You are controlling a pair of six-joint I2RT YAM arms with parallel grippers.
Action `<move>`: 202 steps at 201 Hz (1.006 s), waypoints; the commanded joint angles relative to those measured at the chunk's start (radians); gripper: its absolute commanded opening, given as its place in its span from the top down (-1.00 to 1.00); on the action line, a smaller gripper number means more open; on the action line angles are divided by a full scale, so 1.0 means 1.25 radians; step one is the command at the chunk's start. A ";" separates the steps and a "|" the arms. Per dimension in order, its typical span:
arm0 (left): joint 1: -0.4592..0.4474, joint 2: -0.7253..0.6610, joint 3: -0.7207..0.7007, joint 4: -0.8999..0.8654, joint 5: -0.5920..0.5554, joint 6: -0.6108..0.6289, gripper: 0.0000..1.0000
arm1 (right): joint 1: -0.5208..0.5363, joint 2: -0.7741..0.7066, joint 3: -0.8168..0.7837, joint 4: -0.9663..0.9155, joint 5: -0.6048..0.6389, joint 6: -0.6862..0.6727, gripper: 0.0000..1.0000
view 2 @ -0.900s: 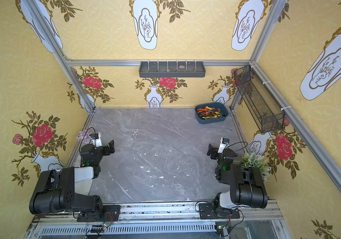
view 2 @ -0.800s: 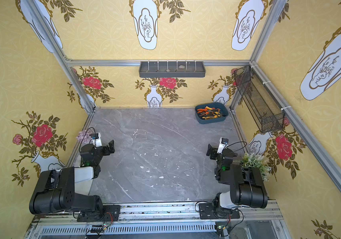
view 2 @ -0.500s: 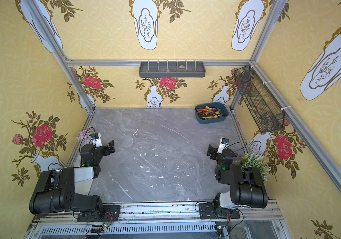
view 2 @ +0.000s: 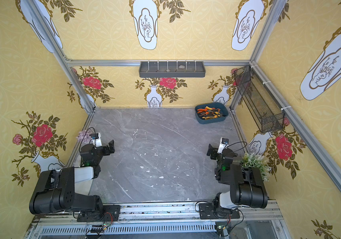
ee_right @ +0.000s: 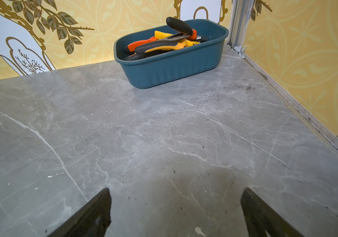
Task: Take the pliers out of the storage box
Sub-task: Move the storage box to the center of the board.
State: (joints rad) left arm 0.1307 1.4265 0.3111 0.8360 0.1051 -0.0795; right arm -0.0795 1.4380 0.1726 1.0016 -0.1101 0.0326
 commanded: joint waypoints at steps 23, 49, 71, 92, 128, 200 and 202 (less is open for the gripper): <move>0.001 0.002 0.000 0.005 -0.002 -0.001 -0.98 | -0.002 -0.003 0.001 0.032 0.001 0.002 -0.95; 0.001 0.000 -0.002 0.005 -0.003 0.001 -0.98 | -0.010 0.001 0.008 0.023 -0.014 0.006 -0.95; -0.021 -0.080 0.096 -0.253 -0.057 0.007 -0.98 | -0.019 -0.008 0.013 0.022 -0.026 0.009 -0.95; -0.079 -0.079 0.313 -0.550 -0.123 -0.011 -0.98 | 0.016 -0.113 0.164 -0.340 -0.047 -0.048 -0.95; -0.260 -0.005 0.583 -0.762 -0.177 -0.030 -0.98 | 0.187 -0.178 0.386 -0.596 0.078 -0.176 -0.95; -0.488 0.142 0.938 -0.944 -0.078 -0.170 -0.98 | 0.203 -0.082 0.779 -0.925 0.105 0.134 -0.95; -0.491 0.140 0.939 -0.946 -0.077 -0.174 -0.98 | 0.199 -0.067 0.806 -0.953 0.089 0.142 -0.95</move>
State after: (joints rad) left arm -0.4274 1.6062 1.4471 -0.2626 -0.0208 -0.2226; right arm 0.2008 1.2472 0.9440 0.1417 0.0837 -0.0139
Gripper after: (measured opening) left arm 0.990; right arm 0.974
